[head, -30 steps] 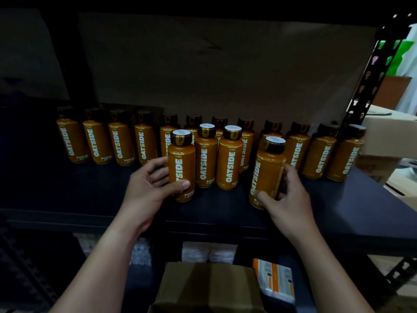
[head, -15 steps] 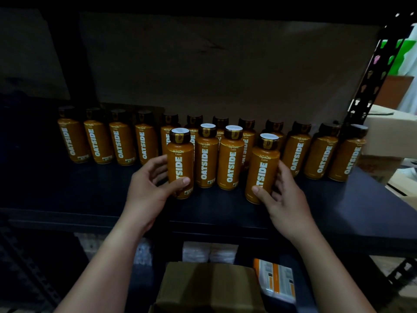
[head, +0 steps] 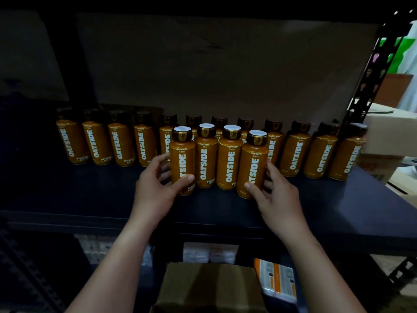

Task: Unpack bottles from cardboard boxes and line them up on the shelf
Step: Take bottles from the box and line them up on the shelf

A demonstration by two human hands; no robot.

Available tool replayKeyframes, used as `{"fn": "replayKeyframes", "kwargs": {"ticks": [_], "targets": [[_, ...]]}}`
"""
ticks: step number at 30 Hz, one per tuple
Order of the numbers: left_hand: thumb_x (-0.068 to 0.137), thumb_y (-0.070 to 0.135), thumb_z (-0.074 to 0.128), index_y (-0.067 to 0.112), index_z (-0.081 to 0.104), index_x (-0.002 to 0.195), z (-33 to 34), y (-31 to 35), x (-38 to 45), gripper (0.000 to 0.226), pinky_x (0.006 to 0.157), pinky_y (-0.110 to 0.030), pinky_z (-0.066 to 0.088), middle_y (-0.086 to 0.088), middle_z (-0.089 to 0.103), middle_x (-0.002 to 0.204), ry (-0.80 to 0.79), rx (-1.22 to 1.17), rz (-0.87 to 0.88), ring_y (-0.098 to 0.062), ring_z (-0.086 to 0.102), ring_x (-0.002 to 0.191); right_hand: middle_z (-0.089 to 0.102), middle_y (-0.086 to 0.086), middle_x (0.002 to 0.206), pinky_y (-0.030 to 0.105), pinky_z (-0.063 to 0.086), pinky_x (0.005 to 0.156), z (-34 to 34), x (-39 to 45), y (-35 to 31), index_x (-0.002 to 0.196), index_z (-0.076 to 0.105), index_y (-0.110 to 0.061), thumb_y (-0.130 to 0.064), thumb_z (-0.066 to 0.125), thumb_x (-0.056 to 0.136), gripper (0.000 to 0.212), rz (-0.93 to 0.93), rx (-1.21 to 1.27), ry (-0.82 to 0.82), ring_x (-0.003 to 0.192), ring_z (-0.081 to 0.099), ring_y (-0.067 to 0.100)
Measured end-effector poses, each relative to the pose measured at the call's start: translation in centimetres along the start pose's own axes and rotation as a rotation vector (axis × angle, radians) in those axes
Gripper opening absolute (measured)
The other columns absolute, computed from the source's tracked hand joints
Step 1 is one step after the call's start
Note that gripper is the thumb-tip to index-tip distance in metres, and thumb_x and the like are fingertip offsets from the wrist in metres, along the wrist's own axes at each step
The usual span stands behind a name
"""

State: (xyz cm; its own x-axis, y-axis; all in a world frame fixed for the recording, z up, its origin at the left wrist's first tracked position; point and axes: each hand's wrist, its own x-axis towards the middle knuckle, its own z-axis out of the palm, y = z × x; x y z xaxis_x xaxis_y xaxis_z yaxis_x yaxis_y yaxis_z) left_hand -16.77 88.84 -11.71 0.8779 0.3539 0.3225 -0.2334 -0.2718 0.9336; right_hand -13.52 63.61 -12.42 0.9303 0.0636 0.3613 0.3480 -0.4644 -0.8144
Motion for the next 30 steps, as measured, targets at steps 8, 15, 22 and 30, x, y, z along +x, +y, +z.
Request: {"fn": "replayKeyframes", "kwargs": {"ticks": [8,15,22,30], "targets": [[0.073,0.023,0.090,0.031,0.040,0.153,0.0,0.0,-0.5,0.095,0.107,-0.037,0.050,0.006,0.054,0.148,0.007,-0.028,0.019,-0.009,0.055,0.132,0.036,-0.009,0.159,0.040,0.043,0.115,-0.1,-0.6,-0.3,0.161,0.013,-0.036,-0.029,0.074,0.090,0.093,0.005,0.039,0.006,0.140,0.043,0.009],[0.077,0.017,0.087,0.031,0.032,0.155,-1.1,0.8,-2.8,0.096,0.104,-0.030,0.049,0.004,0.051,0.147,0.109,-0.116,-0.004,-0.010,0.053,0.132,0.040,-0.008,0.138,0.014,0.047,0.083,-0.5,-3.2,-0.4,0.160,0.017,-0.031,-0.021,0.078,0.088,0.095,-0.023,-0.044,0.172,0.105,0.055,0.005],[0.089,0.007,0.075,0.028,0.049,0.138,-2.0,-0.5,-9.6,0.059,0.075,-0.034,0.057,-0.005,0.062,0.104,0.229,-0.245,0.102,-0.014,0.066,0.084,0.052,-0.004,0.094,0.018,0.050,0.072,0.9,-9.3,-1.3,0.132,0.050,-0.028,-0.008,0.074,0.089,0.052,-0.206,0.008,0.246,0.078,0.055,0.013],[0.090,0.006,0.075,0.034,0.058,0.117,-1.0,-9.9,-17.2,0.042,0.079,-0.022,0.054,0.000,0.067,0.093,-0.190,0.091,-0.164,-0.010,0.067,0.088,0.052,-0.006,0.091,0.020,0.048,0.073,6.7,-15.7,5.2,0.124,0.052,-0.032,-0.009,0.071,0.090,0.045,-0.004,-0.075,-0.071,0.077,0.055,0.010]]}}
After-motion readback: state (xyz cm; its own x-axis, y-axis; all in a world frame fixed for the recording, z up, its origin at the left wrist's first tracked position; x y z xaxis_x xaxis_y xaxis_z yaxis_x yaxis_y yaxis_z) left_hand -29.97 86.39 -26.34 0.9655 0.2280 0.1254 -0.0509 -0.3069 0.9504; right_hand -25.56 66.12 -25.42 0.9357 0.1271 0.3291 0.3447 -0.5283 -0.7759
